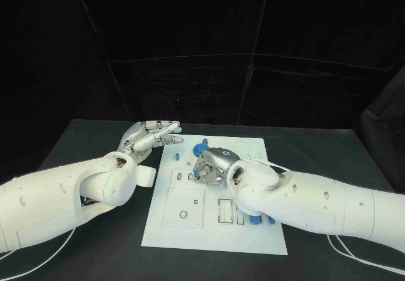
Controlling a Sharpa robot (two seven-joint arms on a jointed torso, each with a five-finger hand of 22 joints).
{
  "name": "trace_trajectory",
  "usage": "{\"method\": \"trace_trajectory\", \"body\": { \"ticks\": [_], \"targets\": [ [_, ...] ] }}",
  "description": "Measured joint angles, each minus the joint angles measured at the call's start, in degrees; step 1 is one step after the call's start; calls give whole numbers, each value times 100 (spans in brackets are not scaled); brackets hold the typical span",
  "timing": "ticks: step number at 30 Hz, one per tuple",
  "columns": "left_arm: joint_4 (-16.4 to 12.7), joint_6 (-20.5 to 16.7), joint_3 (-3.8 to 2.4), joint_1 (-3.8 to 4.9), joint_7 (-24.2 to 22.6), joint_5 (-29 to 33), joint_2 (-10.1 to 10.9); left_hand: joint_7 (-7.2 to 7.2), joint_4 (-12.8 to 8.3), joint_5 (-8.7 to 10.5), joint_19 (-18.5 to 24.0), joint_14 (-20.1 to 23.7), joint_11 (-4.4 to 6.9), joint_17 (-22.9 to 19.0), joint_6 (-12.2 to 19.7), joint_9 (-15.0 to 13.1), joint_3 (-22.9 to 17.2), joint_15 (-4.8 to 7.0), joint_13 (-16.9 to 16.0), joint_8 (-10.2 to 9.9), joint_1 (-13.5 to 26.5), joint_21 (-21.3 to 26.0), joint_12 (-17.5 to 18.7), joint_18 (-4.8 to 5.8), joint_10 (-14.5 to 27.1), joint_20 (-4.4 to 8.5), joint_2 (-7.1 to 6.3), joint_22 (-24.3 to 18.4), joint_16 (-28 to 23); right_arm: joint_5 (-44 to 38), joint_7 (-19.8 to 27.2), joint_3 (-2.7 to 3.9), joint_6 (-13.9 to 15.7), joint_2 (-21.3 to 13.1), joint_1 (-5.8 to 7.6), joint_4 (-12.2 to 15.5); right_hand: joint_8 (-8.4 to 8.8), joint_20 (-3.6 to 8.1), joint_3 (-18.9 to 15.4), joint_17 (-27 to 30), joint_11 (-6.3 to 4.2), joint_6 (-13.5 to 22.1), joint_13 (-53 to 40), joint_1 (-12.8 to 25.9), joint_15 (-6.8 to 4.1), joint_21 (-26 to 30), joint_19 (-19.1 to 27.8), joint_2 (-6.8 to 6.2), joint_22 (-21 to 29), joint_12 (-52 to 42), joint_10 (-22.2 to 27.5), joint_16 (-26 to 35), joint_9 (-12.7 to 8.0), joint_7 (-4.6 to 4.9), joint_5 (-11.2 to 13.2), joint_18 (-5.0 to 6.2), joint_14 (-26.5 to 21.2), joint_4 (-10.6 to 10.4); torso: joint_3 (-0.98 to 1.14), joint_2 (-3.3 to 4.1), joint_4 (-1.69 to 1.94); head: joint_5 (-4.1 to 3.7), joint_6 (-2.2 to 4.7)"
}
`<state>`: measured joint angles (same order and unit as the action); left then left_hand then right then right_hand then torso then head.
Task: Assemble the parts on the task board
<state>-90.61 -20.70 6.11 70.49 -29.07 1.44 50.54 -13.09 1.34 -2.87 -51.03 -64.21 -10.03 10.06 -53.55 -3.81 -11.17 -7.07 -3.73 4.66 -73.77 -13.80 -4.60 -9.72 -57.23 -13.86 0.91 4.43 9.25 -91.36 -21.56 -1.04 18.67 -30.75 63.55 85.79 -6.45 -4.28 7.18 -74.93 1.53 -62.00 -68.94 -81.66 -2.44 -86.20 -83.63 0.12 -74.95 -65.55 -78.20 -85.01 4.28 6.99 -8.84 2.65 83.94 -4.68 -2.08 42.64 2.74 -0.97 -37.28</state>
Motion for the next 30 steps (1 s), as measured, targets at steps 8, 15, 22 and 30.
{"method": "trace_trajectory", "body": {
  "ticks": [8,15,22,30],
  "targets": [
    [8,20,0,0,15,1,-4,0,0,0,0,0,0,0,0,0,0,0,0,0,0,0,0,0,0,0,0,0,0,-62,-31,7,-49,31,-4,-12,-1,0,1,-2,0,-25,44,86,0,0,0,-86,0,35,0,0,1,-21,0,0,0,-1,-2,0,0,12,-10],
    [11,31,0,0,24,3,-5,0,0,0,0,0,0,0,0,0,0,0,0,0,0,0,0,0,0,0,0,-5,0,-103,-49,11,-94,46,-7,-23,71,-21,15,-1,60,-5,159,224,-1,41,23,-223,1,209,65,34,-8,-13,-3,-1,-1,-8,-4,0,2,7,-20],
    [16,38,0,-1,31,4,-6,0,0,0,0,0,0,4,0,0,0,0,0,0,0,0,0,0,0,0,0,-5,0,-142,-63,10,-137,57,-13,-25,152,-41,10,-1,73,142,339,327,41,47,82,-326,1,417,177,67,-38,32,-18,0,-1,-35,-4,0,1,-4,-22],
    [19,44,0,-1,36,4,-7,0,0,0,0,0,0,4,0,0,0,0,0,0,0,0,0,0,0,0,0,-4,0,-187,-90,11,-152,57,-13,-16,185,-64,26,0,115,222,434,396,61,90,104,-396,2,525,260,117,-40,68,-18,0,20,-51,-4,0,2,-16,-25]
  ]
}}
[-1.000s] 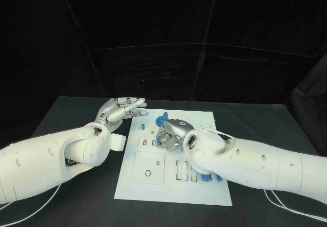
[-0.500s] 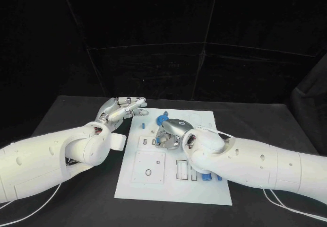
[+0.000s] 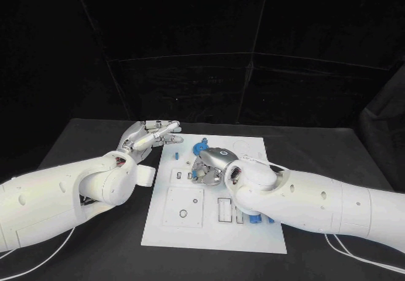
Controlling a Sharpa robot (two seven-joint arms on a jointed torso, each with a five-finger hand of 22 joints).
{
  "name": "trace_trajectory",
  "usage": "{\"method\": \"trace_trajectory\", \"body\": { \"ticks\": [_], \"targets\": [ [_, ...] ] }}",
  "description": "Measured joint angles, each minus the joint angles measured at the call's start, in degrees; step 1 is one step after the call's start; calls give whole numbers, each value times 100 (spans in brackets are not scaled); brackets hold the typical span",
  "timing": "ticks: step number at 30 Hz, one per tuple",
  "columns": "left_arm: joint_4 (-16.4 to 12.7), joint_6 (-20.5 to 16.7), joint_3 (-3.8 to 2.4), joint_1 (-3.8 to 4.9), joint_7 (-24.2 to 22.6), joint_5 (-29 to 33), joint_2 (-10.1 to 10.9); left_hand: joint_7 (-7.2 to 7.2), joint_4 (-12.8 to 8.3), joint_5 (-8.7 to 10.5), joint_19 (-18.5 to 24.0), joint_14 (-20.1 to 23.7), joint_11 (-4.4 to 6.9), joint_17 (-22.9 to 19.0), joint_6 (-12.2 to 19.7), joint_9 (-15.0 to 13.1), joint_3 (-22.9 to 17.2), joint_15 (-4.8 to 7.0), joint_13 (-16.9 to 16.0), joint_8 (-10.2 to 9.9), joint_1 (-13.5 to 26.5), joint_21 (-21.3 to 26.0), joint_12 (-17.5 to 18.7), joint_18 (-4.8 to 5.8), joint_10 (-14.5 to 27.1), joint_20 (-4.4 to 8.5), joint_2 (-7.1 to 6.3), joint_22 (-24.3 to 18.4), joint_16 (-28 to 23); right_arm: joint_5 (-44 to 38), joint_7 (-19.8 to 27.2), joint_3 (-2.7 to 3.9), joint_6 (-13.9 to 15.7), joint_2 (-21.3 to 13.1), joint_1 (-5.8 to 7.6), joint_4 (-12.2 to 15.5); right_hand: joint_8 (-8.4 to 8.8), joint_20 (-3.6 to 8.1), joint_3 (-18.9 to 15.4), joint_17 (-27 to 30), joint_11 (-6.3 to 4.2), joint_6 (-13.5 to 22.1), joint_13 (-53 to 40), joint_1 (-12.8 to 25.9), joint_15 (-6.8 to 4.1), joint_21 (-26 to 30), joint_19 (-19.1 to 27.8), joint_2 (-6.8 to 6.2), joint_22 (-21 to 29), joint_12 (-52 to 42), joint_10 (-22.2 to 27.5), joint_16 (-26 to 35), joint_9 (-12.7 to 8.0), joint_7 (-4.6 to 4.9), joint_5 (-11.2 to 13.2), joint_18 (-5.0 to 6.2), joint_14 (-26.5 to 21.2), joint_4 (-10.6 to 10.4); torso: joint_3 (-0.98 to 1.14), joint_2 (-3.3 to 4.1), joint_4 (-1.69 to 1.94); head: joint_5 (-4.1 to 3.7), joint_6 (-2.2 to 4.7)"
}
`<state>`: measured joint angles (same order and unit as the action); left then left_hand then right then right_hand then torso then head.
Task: Assemble the parts on the task board
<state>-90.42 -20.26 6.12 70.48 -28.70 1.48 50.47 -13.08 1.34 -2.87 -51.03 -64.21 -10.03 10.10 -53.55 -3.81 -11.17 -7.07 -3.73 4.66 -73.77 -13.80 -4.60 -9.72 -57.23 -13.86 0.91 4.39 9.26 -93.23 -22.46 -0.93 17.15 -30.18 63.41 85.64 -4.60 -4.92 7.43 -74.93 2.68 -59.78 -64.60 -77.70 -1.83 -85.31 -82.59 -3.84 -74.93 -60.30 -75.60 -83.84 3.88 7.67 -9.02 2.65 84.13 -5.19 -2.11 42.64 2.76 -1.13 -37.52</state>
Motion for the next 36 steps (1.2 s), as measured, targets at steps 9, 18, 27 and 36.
{"method": "trace_trajectory", "body": {
  "ticks": [9,18,27,36],
  "targets": [
    [3,3,0,0,5,1,1,0,0,0,0,0,0,-1,0,0,0,0,0,0,0,0,0,0,0,0,0,0,0,-35,-35,-10,67,-3,-17,1,68,-50,-189,0,56,354,156,290,60,56,89,-290,0,143,118,62,-15,56,95,0,-19,-240,0,-1,-1,-1,-2],
    [24,7,0,0,18,-24,1,39,-16,0,-24,-1,8,4,-38,0,-17,1,-1,0,0,0,0,0,-81,21,0,1,-22,-39,6,-16,418,-99,-35,110,68,-164,-1105,1,202,914,468,347,169,239,288,-367,1,375,410,308,-10,196,50,0,-15,-942,5,-1,0,-4,-2],
    [124,106,0,0,180,-308,19,258,70,0,-851,-1116,329,423,-532,-37,21,363,-139,89,328,-402,-316,1,-1079,353,-73,151,490,188,792,9,907,-786,-19,799,-69,-163,-1299,44,179,937,511,-6,174,327,392,-103,62,348,450,417,16,205,35,8,-10,-1085,16,-19,-13,42,13],
    [410,797,1,253,1518,-1512,-32,584,692,-18,-2186,-1980,749,4138,-892,-132,628,841,-788,232,1116,-1533,-1014,2,-1952,896,-45,738,4628,1919,1978,104,909,-1943,511,1149,-204,-122,-1284,240,121,827,733,-373,174,465,530,144,313,508,571,586,31,133,-64,92,-10,-885,59,-130,-63,140,-22]
  ]
}}
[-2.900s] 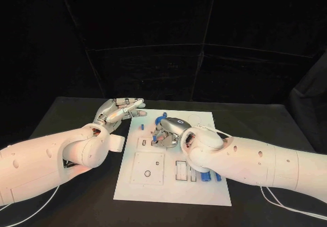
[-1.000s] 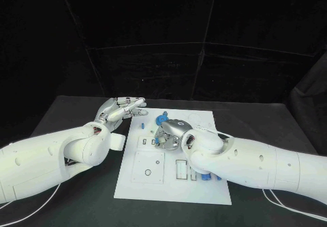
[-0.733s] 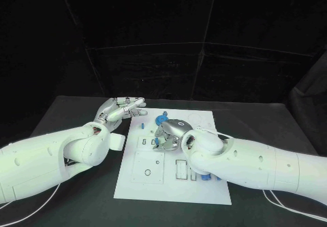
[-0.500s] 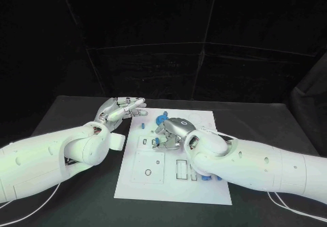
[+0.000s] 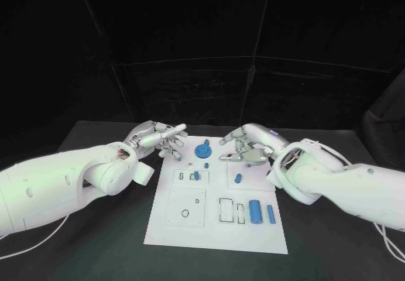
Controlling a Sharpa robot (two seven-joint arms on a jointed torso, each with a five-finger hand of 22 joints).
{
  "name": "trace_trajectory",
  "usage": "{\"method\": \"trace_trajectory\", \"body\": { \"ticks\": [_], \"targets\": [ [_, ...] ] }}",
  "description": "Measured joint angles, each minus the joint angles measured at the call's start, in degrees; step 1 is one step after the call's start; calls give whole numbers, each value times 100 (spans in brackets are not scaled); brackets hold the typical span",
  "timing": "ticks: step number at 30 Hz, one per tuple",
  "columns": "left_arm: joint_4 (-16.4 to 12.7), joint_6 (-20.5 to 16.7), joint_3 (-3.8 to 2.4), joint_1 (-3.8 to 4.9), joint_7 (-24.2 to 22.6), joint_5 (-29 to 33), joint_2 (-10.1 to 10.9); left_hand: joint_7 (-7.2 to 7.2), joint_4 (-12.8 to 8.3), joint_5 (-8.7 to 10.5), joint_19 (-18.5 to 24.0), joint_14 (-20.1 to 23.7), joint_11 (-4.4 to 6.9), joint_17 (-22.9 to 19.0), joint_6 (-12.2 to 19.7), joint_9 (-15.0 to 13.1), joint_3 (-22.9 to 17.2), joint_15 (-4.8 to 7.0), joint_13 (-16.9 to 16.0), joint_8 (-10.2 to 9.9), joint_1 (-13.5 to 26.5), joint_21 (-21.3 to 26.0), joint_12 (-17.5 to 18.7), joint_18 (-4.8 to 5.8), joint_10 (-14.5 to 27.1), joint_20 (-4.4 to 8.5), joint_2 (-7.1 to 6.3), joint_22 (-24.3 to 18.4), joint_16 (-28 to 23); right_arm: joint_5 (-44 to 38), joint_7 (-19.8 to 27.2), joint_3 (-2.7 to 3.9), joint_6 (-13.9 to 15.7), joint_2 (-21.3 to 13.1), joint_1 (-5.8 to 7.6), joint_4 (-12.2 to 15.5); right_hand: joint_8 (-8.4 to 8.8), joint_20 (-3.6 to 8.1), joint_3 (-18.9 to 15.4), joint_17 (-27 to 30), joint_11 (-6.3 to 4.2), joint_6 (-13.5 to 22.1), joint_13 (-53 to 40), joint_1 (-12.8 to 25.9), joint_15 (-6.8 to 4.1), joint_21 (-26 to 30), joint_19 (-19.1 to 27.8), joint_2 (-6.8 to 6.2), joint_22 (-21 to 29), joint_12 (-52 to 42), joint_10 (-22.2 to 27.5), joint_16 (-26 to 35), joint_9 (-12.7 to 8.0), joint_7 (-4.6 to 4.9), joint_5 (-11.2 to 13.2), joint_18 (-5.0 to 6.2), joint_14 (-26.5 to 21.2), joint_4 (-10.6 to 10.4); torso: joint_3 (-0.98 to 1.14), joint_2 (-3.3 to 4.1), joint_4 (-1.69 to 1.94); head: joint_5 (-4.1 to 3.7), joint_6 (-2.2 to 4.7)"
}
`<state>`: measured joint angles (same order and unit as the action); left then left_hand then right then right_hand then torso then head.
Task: Assemble the parts on the task board
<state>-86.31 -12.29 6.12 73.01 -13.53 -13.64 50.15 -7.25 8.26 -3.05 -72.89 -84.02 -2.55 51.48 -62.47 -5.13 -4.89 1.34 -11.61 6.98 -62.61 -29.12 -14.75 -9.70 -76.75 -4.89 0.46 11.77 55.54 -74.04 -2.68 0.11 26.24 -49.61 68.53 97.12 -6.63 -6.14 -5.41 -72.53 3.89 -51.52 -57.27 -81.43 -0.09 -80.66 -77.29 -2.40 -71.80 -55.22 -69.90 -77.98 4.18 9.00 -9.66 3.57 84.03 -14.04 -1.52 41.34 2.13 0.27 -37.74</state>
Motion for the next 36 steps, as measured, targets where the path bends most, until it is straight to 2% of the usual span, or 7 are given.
{"method": "trace_trajectory", "body": {
  "ticks": [1,4,9,12,16,24,36],
  "targets": [
    [32,126,-3,44,228,-185,-30,22,117,17,-63,-3,23,817,-22,-34,119,39,-222,77,22,-209,-240,0,25,38,38,135,819,259,99,5,-24,-159,62,-3,0,0,0,0,0,0,0,0,0,0,0,0,0,0,0,0,0,0,0,-1,0,0,5,-16,-8,10,-9],
    [110,482,-7,161,911,-798,-139,143,315,0,-247,-6,77,2149,-80,-200,498,126,-947,404,77,-963,-1099,0,146,152,61,740,2198,713,253,5,-81,-408,145,-19,-1,0,-16,7,0,-12,0,-9,0,0,0,9,0,0,0,0,0,-11,0,-1,0,16,25,-64,-26,47,-46],
    [302,995,-2,345,2123,-2032,-383,251,534,15,-541,5,166,2347,63,-571,967,175,-2196,1046,-90,-3043,-2566,177,679,207,227,3170,3159,1224,400,4,-174,-617,211,-47,-30,11,-25,49,0,-20,8,-22,0,10,11,22,15,0,0,42,-1,-20,0,-1,0,24,59,-131,-47,109,-91],
    [412,1208,-2,437,2693,-2596,-554,296,674,16,-629,1,238,2347,203,-862,1238,220,-3210,1493,-133,-3714,-3629,264,660,247,270,4015,3355,1371,439,3,-211,-667,222,-59,-55,21,-55,79,0,-41,9,-21,0,35,20,23,38,0,0,66,-1,-40,0,0,0,25,81,-159,-55,124,-111],
    [565,1504,28,530,3372,-3181,-805,348,776,17,-774,1,291,2347,291,-1116,1462,230,-3910,1860,-140,-4200,-4315,352,504,278,277,4696,3428,1503,461,2,-255,-692,232,-80,-64,21,-93,95,0,-41,22,-14,0,35,20,76,51,0,0,96,-1,-41,-53,0,0,33,103,-185,-62,137,-132],
    [843,1915,306,672,4125,-3640,-1263,461,803,17,-968,-5,378,2346,407,-1568,1773,308,-4538,2415,-72,-4752,-4903,449,313,353,345,5526,3428,1619,453,2,-294,-698,240,-117,-85,32,-132,124,0,-41,36,-14,0,64,31,76,73,0,-1,124,-2,-40,-128,-1,0,42,108,-189,-64,139,-151],
    [1207,2237,429,737,4582,-3828,-1726,470,778,17,-1008,16,399,2346,578,-1839,1919,328,-4653,2652,-18,-4856,-4994,533,293,354,399,5722,3428,1670,408,2,-298,-639,244,-189,-121,42,-270,163,0,-41,110,-74,-44,113,42,136,132,0,-1,162,-10,-40,-520,-1,0,79,104,-179,-72,165,-220]
  ]
}}
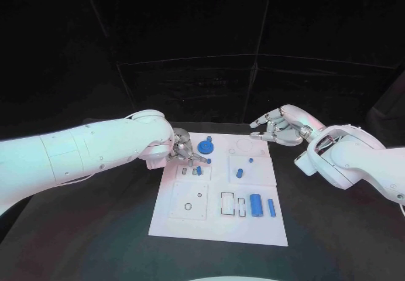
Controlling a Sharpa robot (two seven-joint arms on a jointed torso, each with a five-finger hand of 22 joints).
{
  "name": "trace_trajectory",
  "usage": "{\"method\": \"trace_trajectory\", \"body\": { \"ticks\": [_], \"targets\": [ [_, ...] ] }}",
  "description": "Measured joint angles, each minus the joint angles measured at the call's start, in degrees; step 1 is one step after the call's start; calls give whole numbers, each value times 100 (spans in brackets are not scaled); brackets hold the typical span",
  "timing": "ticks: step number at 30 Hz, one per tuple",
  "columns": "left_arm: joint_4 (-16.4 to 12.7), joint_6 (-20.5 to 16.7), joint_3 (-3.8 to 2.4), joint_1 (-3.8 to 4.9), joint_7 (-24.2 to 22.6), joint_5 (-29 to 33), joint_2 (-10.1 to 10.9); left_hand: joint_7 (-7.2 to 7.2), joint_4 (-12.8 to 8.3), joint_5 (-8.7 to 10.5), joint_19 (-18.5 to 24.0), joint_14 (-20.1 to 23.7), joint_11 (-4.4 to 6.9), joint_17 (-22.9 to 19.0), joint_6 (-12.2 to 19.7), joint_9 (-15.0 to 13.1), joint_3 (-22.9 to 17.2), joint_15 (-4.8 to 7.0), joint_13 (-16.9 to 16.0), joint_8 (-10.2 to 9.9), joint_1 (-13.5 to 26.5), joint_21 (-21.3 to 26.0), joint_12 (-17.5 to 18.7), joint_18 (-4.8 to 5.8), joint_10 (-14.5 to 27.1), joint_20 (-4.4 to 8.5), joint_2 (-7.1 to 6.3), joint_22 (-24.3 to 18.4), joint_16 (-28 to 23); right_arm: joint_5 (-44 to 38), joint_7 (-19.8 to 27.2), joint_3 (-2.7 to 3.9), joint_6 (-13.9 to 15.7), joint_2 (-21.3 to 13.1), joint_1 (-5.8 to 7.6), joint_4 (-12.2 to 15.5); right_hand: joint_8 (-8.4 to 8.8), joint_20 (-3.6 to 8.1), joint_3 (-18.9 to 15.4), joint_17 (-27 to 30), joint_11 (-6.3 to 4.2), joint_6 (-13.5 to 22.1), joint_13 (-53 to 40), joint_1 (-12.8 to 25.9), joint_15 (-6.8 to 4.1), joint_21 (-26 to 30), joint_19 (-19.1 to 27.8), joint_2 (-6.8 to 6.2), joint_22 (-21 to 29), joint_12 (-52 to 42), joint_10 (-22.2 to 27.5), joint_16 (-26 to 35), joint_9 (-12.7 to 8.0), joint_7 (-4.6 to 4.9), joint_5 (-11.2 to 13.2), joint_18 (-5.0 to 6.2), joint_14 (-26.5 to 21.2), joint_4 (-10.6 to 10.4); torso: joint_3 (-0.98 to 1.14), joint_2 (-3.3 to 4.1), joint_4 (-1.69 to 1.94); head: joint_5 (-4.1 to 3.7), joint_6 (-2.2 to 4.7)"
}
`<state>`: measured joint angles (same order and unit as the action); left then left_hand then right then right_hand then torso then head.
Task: Assemble the parts on the task board
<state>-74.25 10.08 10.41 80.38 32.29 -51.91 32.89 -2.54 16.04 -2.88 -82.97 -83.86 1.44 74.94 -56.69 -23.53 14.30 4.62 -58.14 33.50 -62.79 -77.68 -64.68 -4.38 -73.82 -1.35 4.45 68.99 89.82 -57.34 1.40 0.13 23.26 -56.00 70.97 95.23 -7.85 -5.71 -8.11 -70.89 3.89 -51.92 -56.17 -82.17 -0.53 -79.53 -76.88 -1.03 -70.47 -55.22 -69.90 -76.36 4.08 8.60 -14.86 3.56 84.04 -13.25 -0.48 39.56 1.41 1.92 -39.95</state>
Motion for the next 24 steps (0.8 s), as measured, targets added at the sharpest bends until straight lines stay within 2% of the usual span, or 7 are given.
{"method": "trace_trajectory", "body": {
  "ticks": [5,18,24],
  "targets": [
    [75,111,30,1,98,-30,-108,0,0,0,0,0,0,0,0,-18,0,0,3,28,0,0,0,-1,0,0,0,-1,0,10,-18,0,-1,27,1,-33,-13,0,1,6,0,0,4,0,0,0,0,0,3,0,0,23,0,0,-32,0,0,-1,-3,1,0,1,-29],
    [275,307,43,2,206,-55,-336,1,-16,0,0,0,0,-1,81,-85,16,0,2,76,-53,0,0,-1,1,0,53,4,0,20,-48,0,-9,76,1,-74,-13,20,-28,32,0,0,25,0,1,25,20,0,42,0,0,49,0,0,-95,0,0,2,-5,3,3,-7,-87],
    [322,374,51,2,227,-58,-406,-20,-31,0,1,0,0,-1,101,-127,31,-1,-11,111,-123,-25,0,-1,1,-1,123,26,0,22,-51,0,-18,109,1,-89,-13,0,-31,40,0,0,31,-23,1,25,40,23,56,0,0,49,1,0,-146,0,0,4,-5,3,3,-14,-109]
  ]
}}
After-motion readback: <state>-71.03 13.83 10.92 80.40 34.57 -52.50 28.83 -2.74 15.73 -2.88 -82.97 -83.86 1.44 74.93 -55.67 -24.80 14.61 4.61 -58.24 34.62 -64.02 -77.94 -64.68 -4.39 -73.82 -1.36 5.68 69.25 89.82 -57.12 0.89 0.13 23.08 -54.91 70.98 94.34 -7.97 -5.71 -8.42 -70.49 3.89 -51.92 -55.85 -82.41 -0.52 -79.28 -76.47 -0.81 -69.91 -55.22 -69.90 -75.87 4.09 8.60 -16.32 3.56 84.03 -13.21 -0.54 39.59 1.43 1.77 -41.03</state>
